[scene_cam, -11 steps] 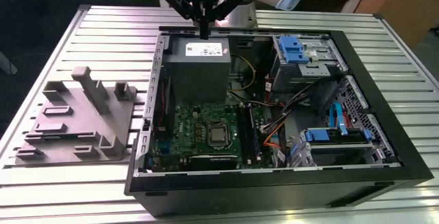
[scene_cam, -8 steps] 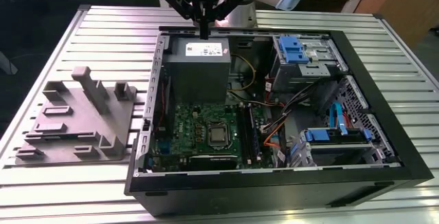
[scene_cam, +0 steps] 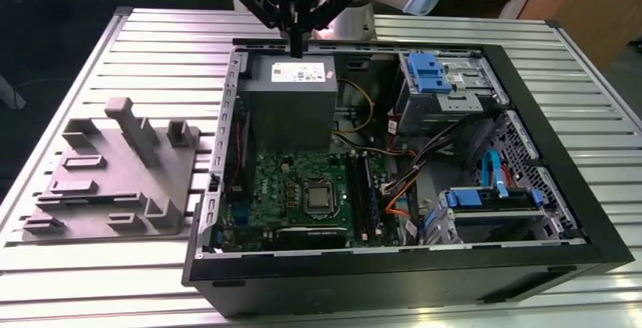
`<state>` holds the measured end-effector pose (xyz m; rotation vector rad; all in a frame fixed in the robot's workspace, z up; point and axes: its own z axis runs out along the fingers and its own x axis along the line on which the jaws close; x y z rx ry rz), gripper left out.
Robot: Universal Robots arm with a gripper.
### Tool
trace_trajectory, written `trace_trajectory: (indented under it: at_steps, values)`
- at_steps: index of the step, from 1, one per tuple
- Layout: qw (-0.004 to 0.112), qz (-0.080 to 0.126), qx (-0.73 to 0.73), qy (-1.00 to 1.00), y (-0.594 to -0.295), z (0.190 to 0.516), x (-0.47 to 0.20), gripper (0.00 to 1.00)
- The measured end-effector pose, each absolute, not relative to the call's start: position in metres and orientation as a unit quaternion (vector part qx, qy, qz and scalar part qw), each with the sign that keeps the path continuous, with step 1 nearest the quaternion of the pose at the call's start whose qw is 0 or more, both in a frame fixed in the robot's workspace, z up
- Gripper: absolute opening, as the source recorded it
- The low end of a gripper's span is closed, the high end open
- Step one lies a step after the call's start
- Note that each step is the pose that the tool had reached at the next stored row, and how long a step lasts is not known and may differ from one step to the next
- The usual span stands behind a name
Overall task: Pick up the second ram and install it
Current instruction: 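Reach for the second ram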
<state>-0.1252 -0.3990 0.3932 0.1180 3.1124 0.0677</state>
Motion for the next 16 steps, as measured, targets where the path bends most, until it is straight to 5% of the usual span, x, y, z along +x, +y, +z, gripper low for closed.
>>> trace_trajectory:
  at_steps: [16]
  values:
    - [0.013,0.022,0.038,0.999,-0.399,0.393,-0.14,0.1]
